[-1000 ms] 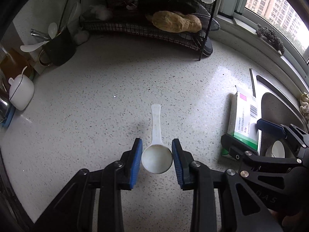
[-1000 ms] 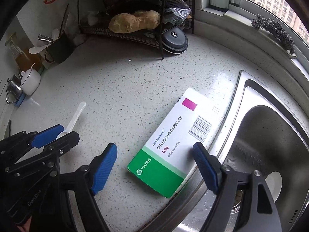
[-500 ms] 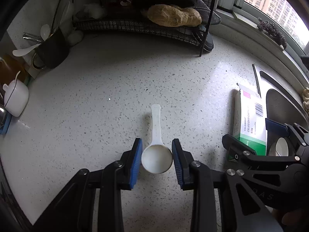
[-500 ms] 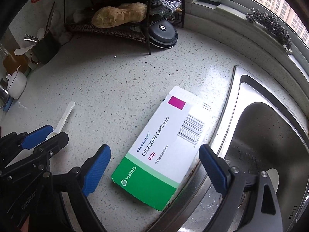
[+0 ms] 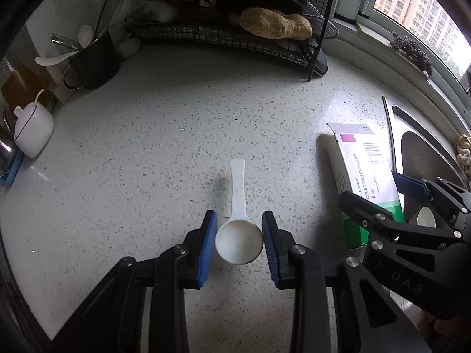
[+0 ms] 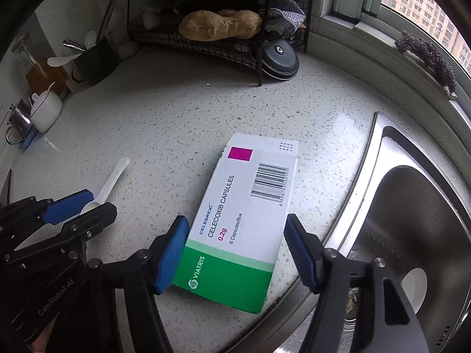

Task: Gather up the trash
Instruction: 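Grasp the green-and-white Celecoxib box with the right gripper while the left holds the scoop, then carry the white scoop and Celecoxib box down to the red bin, then open the left gripper to drop the white scoop into the red bin, then open the right gripper to drop the Celecoxib box into the red bin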

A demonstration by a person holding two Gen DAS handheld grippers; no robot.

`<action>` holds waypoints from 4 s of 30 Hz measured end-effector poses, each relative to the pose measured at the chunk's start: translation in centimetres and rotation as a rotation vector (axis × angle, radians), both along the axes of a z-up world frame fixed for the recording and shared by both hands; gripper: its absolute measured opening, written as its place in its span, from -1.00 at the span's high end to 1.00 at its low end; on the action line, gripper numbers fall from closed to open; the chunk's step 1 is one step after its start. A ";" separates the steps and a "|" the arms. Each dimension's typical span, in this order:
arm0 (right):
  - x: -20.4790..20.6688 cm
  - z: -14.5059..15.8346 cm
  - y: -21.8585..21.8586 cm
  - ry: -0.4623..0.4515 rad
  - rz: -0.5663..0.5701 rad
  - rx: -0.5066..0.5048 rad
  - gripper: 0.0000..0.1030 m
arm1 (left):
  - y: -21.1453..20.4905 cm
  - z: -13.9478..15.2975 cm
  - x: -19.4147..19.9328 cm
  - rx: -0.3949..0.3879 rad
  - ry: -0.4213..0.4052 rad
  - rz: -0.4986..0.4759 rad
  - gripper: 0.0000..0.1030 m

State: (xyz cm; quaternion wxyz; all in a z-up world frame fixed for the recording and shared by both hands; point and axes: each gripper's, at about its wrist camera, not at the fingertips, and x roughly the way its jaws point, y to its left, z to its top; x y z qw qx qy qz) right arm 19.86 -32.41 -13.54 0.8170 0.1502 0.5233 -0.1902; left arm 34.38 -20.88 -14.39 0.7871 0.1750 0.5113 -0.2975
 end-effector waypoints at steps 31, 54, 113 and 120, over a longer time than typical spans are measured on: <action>-12.7 4.5 16.2 -0.108 0.153 0.008 -0.21 | 20.1 5.0 -18.5 -0.073 -0.060 0.080 0.44; -16.7 -3.8 24.7 0.051 0.336 0.088 -0.21 | 30.9 -3.5 -28.2 -0.009 0.080 0.221 0.44; -10.5 -33.3 25.8 0.266 0.621 0.086 -0.23 | 31.1 -33.3 -21.7 0.101 0.248 0.417 -0.46; -9.8 -34.3 26.9 0.279 0.707 0.062 -0.24 | 32.2 -33.4 -22.3 0.080 0.247 0.477 -0.46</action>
